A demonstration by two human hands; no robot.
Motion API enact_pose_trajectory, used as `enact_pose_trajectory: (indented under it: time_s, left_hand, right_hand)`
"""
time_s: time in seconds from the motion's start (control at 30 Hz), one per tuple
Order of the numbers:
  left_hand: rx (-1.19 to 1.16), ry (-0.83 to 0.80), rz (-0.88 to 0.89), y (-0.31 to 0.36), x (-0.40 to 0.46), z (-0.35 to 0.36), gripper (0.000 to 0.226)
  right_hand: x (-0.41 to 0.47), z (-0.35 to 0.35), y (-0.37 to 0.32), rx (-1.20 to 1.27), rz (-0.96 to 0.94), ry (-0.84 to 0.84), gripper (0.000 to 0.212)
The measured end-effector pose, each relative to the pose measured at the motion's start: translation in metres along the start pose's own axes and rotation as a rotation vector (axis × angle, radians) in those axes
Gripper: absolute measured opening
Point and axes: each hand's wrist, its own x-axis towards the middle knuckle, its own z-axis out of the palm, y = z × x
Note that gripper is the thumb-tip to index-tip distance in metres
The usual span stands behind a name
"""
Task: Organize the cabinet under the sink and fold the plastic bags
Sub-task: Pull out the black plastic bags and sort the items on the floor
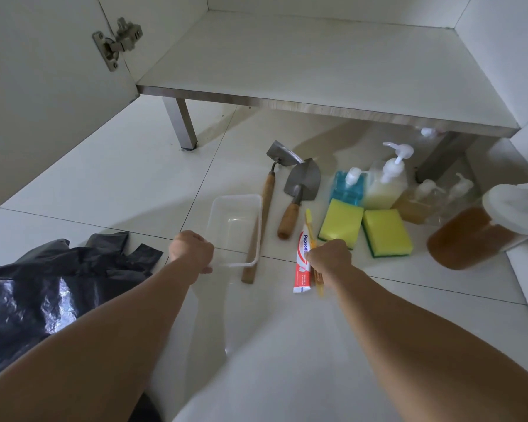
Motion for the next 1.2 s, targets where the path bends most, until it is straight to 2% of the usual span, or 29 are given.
enact_pose_trajectory:
  time_s: [0.1,0.23,0.33,0.37,0.67,0.77,0.83,0.9,1.0,1.07,1.1,1.2]
  left_hand:
    - [0.046,0.03,-0.022,-0.004,0.001,-0.002,0.019]
    - [0.074,0.077,0.024,-0.001,-0.003,0.002,0.009]
    - [0.092,0.053,0.046,0.004,-0.008,0.011,0.04]
    - [0.099,0.065,0.052,0.005,-0.008,0.013,0.043]
    - [0.244,0.246,0.069,0.004,0.001,-0.001,0.032]
    - [0.256,0.235,0.068,0.002,0.002,-0.007,0.029]
    - [0.281,0.219,0.067,0.003,-0.002,-0.005,0.036]
    - [0.419,0.265,0.173,0.006,-0.009,0.003,0.044]
    - [0.565,0.36,0.643,0.015,-0.025,0.027,0.042]
    - [0.476,0.217,0.883,0.019,-0.039,0.052,0.026]
    - [0.433,0.103,0.899,0.02,-0.046,0.065,0.019]
    - [0.417,-0.168,0.668,0.021,-0.069,0.097,0.021]
  right_hand:
    - [0.001,0.004,0.006,0.005,0.007,0.001,0.016]
    - [0.006,0.003,0.011,0.02,-0.002,0.044,0.014]
    - [0.012,0.005,0.016,0.054,0.019,0.044,0.019]
    - [0.012,0.005,0.017,0.055,0.023,0.039,0.02]
    - [0.013,0.007,0.02,0.036,-0.007,0.025,0.023]
    - [0.015,0.008,0.02,0.035,-0.01,0.025,0.025]
    - [0.016,0.008,0.019,0.037,-0.008,0.024,0.026]
    - [0.019,0.008,0.019,0.031,-0.005,0.026,0.022]
    - [0.024,0.003,0.02,-0.027,-0.022,0.038,0.019]
    - [0.026,-0.001,0.021,-0.074,-0.035,0.069,0.019]
    - [0.028,-0.003,0.023,-0.097,-0.042,0.09,0.02]
    - [0.035,-0.006,0.03,-0.199,-0.108,0.126,0.026]
